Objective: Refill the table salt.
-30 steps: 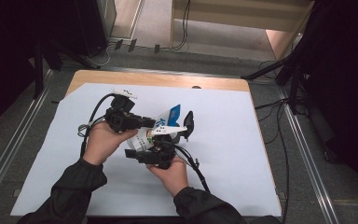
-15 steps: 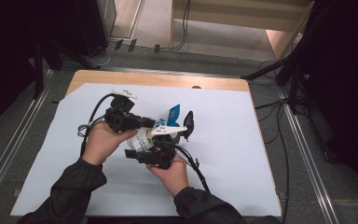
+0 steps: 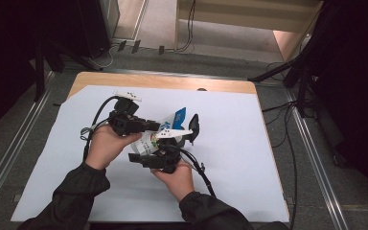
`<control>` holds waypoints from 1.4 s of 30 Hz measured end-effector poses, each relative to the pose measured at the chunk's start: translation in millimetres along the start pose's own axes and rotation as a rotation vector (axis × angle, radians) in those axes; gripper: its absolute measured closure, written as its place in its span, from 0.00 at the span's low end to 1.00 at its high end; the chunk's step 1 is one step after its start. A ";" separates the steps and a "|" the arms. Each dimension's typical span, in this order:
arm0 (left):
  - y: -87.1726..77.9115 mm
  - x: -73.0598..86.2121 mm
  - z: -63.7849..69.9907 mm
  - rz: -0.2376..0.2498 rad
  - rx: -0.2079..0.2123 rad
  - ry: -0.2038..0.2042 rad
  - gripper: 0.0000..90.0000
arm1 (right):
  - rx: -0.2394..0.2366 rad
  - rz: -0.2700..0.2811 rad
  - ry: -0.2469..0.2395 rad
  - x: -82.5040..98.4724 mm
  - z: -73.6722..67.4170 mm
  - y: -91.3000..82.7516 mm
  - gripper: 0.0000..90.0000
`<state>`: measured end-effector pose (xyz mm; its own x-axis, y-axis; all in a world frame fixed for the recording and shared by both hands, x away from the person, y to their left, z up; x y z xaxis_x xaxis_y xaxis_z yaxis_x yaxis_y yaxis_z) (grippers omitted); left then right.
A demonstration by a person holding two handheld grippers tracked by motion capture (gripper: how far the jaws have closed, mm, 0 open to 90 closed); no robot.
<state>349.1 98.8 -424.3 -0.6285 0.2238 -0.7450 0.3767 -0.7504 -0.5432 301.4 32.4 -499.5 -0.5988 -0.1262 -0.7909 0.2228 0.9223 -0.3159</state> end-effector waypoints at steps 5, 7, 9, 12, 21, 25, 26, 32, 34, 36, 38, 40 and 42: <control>-0.5 -0.6 0.1 0.003 0.001 0.002 0.99 | -0.004 0.005 0.007 -0.5 -0.4 -0.1 0.60; -0.9 -1.0 0.6 0.003 0.003 0.002 0.99 | -0.006 0.008 0.009 -0.9 -0.9 -0.4 0.60; -1.1 -1.3 1.0 0.005 -0.001 0.003 0.99 | -0.008 0.011 0.010 -1.4 -0.9 -0.7 0.60; -1.7 -1.8 1.4 0.011 -0.002 0.002 0.99 | -0.007 0.013 0.006 -1.7 -0.9 -0.5 0.60; -3.9 -2.4 2.2 0.009 -0.011 0.011 0.99 | 0.005 0.016 0.022 -1.8 -0.2 -0.5 0.64; -3.8 -2.3 1.6 0.011 -0.015 0.009 0.99 | -0.011 0.018 0.042 -2.2 -1.6 -0.2 0.63; -3.2 -2.2 1.5 0.008 -0.024 0.010 0.99 | -0.019 0.016 0.049 -2.2 -1.7 -0.2 0.63; -0.7 -2.7 1.1 0.006 -0.022 0.012 0.99 | -0.032 0.016 0.077 -2.3 -2.1 0.2 0.61; -1.2 -3.2 1.4 0.005 -0.022 0.015 0.99 | -0.038 0.019 0.080 -2.9 -2.7 0.0 0.61; -1.3 -3.4 1.3 0.003 -0.023 0.017 0.99 | -0.040 0.021 0.080 -3.3 -3.2 -0.2 0.61; -0.8 -3.4 1.7 0.002 -0.024 0.013 0.99 | -0.043 0.020 0.084 -3.5 -3.2 0.0 0.60; -0.8 -3.6 2.1 0.002 -0.021 0.017 0.99 | -0.042 0.020 0.084 -3.5 -3.3 0.1 0.60; -1.2 -3.8 2.1 0.002 -0.025 0.019 0.99 | -0.041 0.020 0.082 -3.8 -3.4 -0.2 0.60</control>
<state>349.6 97.5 -420.0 -0.6147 0.2344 -0.7532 0.3946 -0.7354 -0.5509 300.9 34.0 -494.7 -0.6555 -0.0786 -0.7511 0.2047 0.9388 -0.2770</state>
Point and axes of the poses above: each handheld gripper's, and its own axes: y roughly forward along the jaws, x roughly out of its underside, z roughly to its right, the point moved 6 cm from there along y, roughly forward along the jaws, and after that the axes turned 5 degrees about z, right-handed, at the moved point
